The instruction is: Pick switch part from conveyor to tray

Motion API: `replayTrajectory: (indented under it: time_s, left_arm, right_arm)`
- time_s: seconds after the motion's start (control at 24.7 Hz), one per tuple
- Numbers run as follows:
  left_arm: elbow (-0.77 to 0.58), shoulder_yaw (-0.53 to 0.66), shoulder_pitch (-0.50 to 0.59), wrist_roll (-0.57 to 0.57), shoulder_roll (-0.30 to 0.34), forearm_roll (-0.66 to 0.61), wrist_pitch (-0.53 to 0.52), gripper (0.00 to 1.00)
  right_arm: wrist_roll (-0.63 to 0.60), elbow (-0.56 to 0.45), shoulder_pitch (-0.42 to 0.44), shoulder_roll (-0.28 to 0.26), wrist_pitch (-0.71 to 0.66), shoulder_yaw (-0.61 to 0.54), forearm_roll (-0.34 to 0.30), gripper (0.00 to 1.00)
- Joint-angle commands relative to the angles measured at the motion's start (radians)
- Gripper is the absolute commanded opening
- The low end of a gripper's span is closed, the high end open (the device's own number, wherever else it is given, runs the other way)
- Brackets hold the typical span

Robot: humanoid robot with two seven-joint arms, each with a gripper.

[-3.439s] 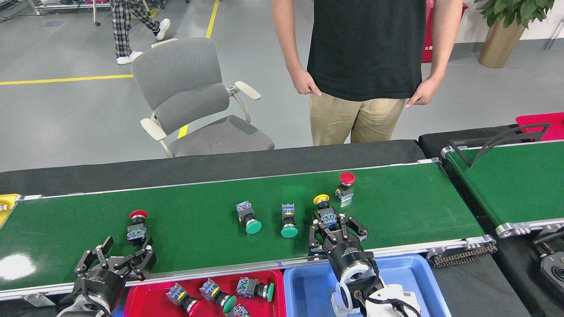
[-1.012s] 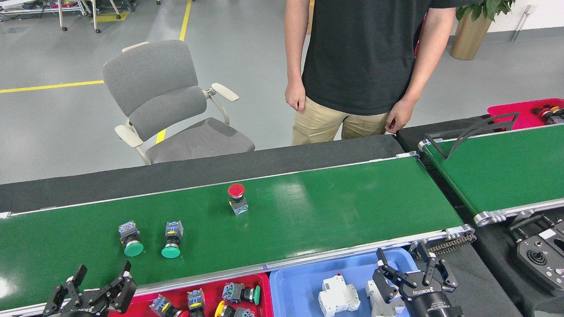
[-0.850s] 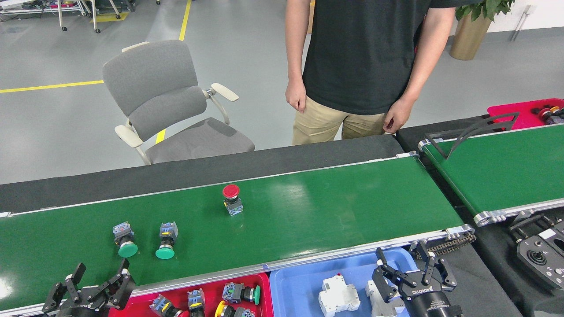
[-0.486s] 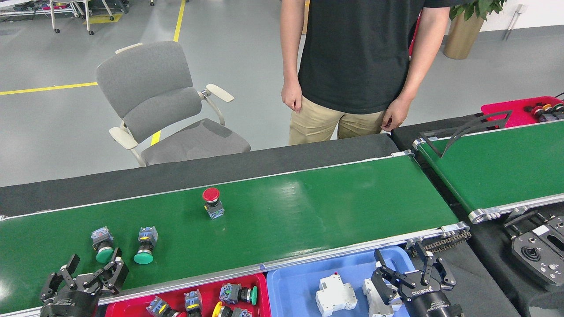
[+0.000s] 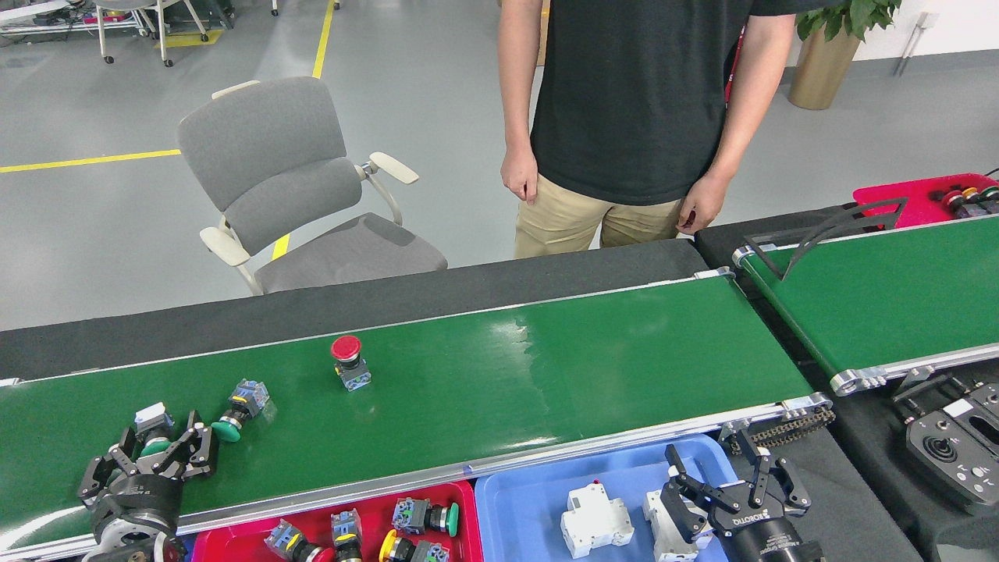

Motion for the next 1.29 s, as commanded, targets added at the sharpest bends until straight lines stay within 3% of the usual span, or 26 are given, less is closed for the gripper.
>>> replayTrajectory:
  time_s: [0.0,0.16,0.32,0.36,0.4,0.45,0.49,0.53,0.77,0.89,0.97,1.01,1.25]
  left_arm:
    - [-0.013,-0.007,-0.006,0.013,-0.008,0.002,-0.023,0.16]
    - [-0.179,0.007,0.104,0.041,-0.01,0.002,-0.215,0.11]
    - [-0.421,0.077,0.308,0.041,-0.013,0.025,-0.609,0.17]
    - [-0.472,0.1,0.364,0.041,-0.016,0.036,-0.707,0.22]
    - [-0.513,0.113,0.414,0.039,-0.034,0.044,-0.788,0.35]
    - [-0.535,0.116,0.44,0.038,-0.054,0.045,-0.827,0.55]
    - [-0.55,0.114,0.471,0.038,-0.077,0.045,-0.844,0.82]
    - [-0.553,0.113,0.488,0.038,-0.093,0.044,-0.842,0.98]
    - [-0.553,0.117,0.502,0.036,-0.108,0.042,-0.785,1.0]
    - [-0.555,0.142,0.499,0.038,-0.117,0.041,-0.506,1.0]
    - [-0.55,0.145,0.491,0.038,-0.113,0.036,-0.215,1.0]
    - [-0.544,0.145,0.491,0.038,-0.105,0.035,-0.141,1.0]
    - [-0.544,0.189,0.491,0.032,-0.08,0.036,-0.161,1.0]
  right_arm:
    - [-0.008,-0.013,-0.007,-0.003,-0.001,-0.003,0.0,1.0]
    - [-0.008,-0.015,0.0,-0.001,0.0,-0.003,0.0,1.0]
    - [-0.008,-0.015,0.006,0.002,0.0,-0.003,0.001,1.0]
    - [-0.006,-0.015,0.005,0.003,0.002,-0.003,0.001,1.0]
    - [-0.006,-0.016,0.003,0.005,0.004,-0.003,0.001,1.0]
    - [-0.006,-0.019,0.005,0.003,0.004,-0.003,0.001,1.0]
    - [-0.006,-0.024,0.006,0.003,0.002,-0.003,0.001,1.0]
    - [-0.006,-0.029,0.006,0.003,0.0,-0.003,0.001,1.0]
    - [-0.006,-0.03,0.006,0.006,0.004,-0.003,0.001,1.0]
    - [-0.006,-0.03,0.01,0.003,0.002,-0.003,0.001,1.0]
    - [-0.006,-0.029,0.008,0.005,0.004,-0.003,0.001,1.0]
    - [-0.006,-0.029,0.008,0.006,0.004,-0.003,0.001,1.0]
    - [-0.006,-0.03,0.01,0.01,0.002,-0.003,0.001,1.0]
